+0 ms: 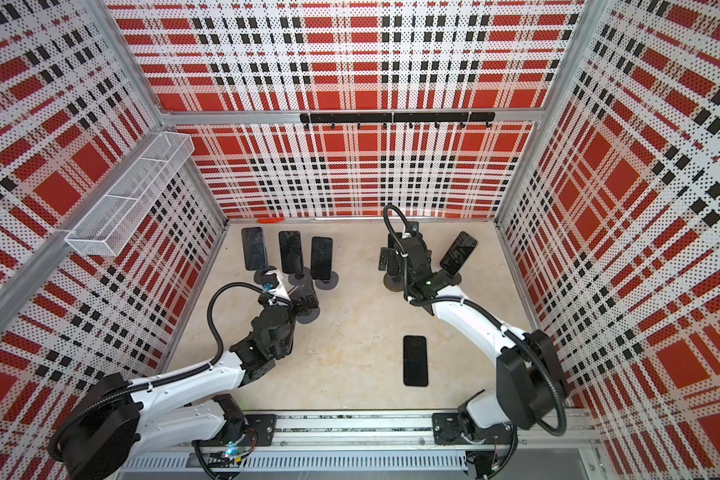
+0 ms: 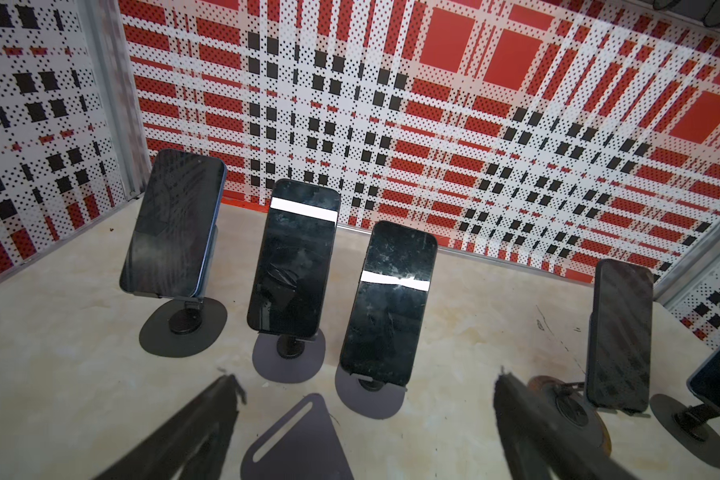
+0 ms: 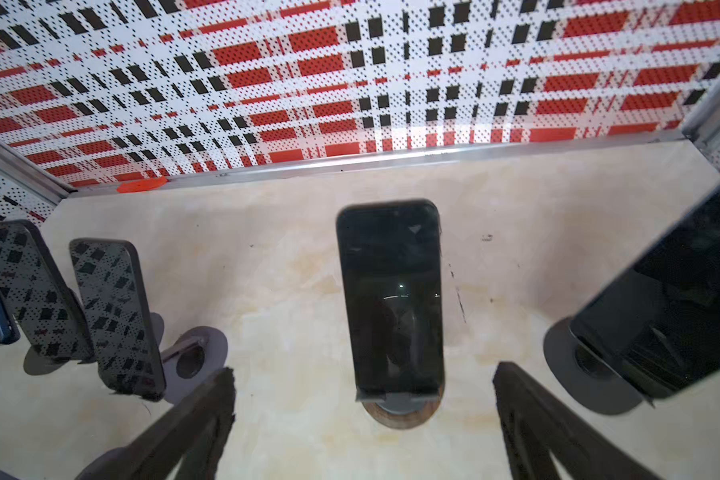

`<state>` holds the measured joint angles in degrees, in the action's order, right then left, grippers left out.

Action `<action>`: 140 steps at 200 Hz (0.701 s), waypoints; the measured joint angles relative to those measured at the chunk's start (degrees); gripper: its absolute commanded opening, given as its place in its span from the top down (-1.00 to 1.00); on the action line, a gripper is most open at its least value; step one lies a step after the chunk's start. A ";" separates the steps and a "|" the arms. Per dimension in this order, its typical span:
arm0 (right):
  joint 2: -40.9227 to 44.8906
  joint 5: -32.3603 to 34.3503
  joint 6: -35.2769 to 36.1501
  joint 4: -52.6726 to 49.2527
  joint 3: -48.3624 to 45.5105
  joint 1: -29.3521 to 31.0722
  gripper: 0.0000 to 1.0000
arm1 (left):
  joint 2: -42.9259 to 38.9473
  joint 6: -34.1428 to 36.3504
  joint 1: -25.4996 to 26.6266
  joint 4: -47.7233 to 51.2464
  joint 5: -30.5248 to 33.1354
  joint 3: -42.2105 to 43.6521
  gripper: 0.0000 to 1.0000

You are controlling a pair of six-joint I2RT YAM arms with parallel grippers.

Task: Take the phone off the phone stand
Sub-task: 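Lower the right gripper onto the phone on the wooden-rimmed stand and close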

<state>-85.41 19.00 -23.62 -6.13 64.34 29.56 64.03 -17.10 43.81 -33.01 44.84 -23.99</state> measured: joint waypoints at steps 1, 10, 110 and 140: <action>-0.17 -0.09 0.04 -0.04 0.20 -0.04 -1.00 | -0.07 0.00 0.00 0.00 0.09 0.07 -0.96; -2.23 -0.98 0.72 -0.44 2.73 -0.59 -1.00 | -0.39 0.02 0.00 -0.04 0.31 0.37 -0.96; -17.25 -2.19 4.96 -6.23 18.43 -4.90 -1.00 | 1.40 -0.59 0.02 0.00 -0.28 0.85 -0.96; -20.09 0.26 5.60 -8.44 22.32 -5.16 -1.00 | 1.51 -0.70 0.15 0.02 -0.46 0.85 -0.96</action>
<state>-105.49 19.27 -18.02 -14.57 86.65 24.40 65.54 -17.80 43.97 -32.99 44.38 -23.14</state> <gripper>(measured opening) 0.999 0.982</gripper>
